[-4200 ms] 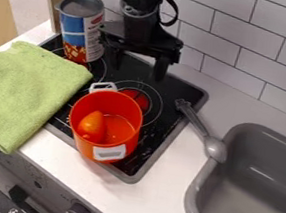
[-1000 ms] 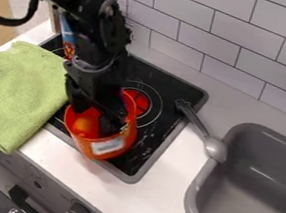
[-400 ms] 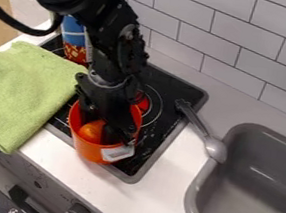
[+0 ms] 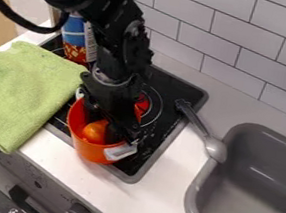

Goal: Move the orange object out of the orange soup bowl

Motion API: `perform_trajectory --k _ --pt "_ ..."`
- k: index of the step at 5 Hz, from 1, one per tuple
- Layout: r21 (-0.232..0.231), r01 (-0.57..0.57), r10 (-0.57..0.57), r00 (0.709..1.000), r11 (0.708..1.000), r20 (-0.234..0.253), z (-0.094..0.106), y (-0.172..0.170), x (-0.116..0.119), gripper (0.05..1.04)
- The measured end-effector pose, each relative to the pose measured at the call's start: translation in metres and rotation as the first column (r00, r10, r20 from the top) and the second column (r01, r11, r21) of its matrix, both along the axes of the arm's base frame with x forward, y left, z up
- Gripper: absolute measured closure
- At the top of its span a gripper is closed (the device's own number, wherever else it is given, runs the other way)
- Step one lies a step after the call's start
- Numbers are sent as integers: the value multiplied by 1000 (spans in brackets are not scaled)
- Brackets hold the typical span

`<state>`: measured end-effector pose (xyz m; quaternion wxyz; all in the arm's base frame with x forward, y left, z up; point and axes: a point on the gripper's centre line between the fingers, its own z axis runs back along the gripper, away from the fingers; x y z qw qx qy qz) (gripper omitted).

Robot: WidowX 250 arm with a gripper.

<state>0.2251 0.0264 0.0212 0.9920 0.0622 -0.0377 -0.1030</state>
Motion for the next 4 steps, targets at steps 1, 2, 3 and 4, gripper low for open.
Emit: perform_trajectory --k 1,2,3,4 --pt "-7 -10 10 998 1000 60 18 5 10 519" --pt "-43 -52 56 994 998 94 36 8 15 519" --pt "-94 -67 77 991 993 108 58 10 16 519" --pt "-132 -90 107 986 987 128 78 22 12 519"
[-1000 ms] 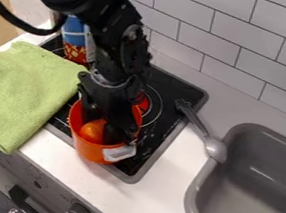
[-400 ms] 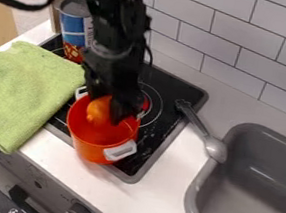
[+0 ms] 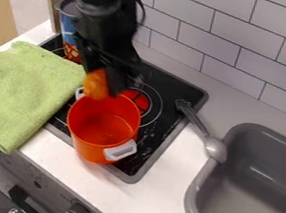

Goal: Move the orange object out of the orange soup bowl

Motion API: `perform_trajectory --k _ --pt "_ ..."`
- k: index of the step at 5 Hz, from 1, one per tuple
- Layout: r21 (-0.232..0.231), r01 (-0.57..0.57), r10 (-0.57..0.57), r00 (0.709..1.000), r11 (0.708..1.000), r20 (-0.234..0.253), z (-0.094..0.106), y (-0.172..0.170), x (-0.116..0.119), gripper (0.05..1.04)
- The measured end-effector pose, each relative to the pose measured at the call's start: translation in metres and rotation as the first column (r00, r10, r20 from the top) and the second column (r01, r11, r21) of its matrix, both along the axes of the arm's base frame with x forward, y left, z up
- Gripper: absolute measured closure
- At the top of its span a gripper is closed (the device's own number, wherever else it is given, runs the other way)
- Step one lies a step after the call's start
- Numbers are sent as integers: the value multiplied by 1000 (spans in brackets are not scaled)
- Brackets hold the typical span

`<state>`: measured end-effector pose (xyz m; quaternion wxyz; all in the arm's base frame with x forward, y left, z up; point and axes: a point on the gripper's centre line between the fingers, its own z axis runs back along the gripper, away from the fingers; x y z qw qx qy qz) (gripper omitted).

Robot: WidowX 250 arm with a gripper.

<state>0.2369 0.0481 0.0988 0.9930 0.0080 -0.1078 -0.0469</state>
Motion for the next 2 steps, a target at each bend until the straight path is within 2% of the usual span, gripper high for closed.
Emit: perform_trajectory --k 1,2 --pt "7 -93 92 994 996 53 6 21 3 519" --pt "26 -155 152 983 987 108 2 45 9 519"
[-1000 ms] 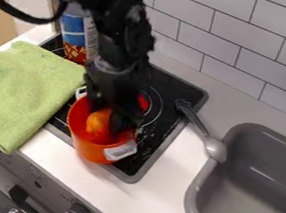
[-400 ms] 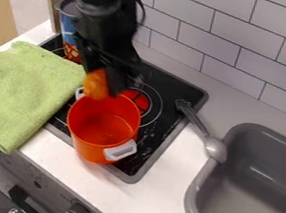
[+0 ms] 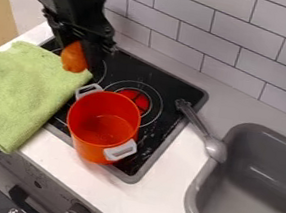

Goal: Move the orange object out of the orange soup bowl

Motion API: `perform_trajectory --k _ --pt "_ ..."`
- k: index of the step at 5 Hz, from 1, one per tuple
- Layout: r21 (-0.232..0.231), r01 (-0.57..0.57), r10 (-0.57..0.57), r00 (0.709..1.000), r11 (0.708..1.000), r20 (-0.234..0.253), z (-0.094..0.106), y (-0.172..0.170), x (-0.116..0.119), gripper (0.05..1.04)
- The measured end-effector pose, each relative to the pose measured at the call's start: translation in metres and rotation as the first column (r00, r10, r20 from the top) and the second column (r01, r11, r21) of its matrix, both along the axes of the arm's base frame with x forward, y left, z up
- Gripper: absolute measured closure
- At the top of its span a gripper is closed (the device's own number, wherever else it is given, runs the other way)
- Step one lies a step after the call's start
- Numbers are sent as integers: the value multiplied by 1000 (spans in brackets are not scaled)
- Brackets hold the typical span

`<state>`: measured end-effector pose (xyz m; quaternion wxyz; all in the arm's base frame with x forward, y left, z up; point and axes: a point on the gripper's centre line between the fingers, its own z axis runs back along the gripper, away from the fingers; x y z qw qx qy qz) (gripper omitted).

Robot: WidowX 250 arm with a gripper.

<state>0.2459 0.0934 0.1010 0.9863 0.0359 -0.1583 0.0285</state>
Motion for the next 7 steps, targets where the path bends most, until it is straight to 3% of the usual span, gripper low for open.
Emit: perform_trajectory --k 2,4,5,7 --pt "-20 -79 77 996 997 -52 -16 58 10 519" --pt "-73 98 -107 986 993 -126 -29 51 -20 519" --pt "-57 77 -83 992 995 -99 -27 53 -15 519" --pt "0 112 -112 993 994 -24 -32 35 20 519"
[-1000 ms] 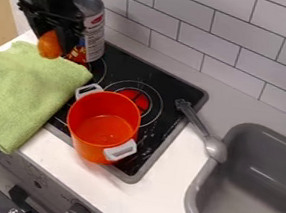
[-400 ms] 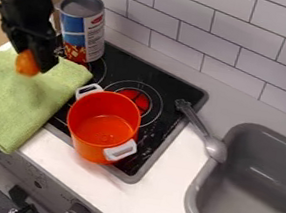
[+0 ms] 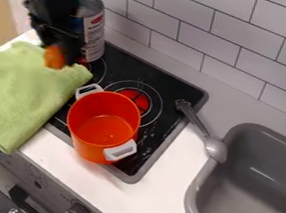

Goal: Move the orange object out of the orange soup bowl

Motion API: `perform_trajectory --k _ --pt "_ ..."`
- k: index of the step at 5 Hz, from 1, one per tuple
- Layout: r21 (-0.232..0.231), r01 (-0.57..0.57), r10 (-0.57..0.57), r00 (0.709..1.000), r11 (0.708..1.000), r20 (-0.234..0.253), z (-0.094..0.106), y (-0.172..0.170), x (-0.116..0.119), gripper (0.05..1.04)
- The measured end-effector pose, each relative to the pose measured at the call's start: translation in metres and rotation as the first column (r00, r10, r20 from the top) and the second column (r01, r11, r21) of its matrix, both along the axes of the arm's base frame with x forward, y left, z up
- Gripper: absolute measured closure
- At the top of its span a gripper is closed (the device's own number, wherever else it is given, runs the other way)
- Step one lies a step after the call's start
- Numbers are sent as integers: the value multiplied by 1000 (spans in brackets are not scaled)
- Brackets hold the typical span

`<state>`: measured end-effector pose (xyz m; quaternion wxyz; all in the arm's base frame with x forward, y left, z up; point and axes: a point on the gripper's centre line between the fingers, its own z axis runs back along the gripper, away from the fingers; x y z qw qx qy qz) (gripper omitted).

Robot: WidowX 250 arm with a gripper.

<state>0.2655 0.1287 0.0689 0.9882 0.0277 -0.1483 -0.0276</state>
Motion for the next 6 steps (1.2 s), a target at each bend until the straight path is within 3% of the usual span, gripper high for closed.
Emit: perform_trajectory --k 3,4,6 --pt "63 31 -36 996 998 82 -13 -38 31 519" --pt "80 8 -13 998 997 62 -27 -38 37 519" --pt "91 -16 13 1000 996 23 -36 -34 46 519"
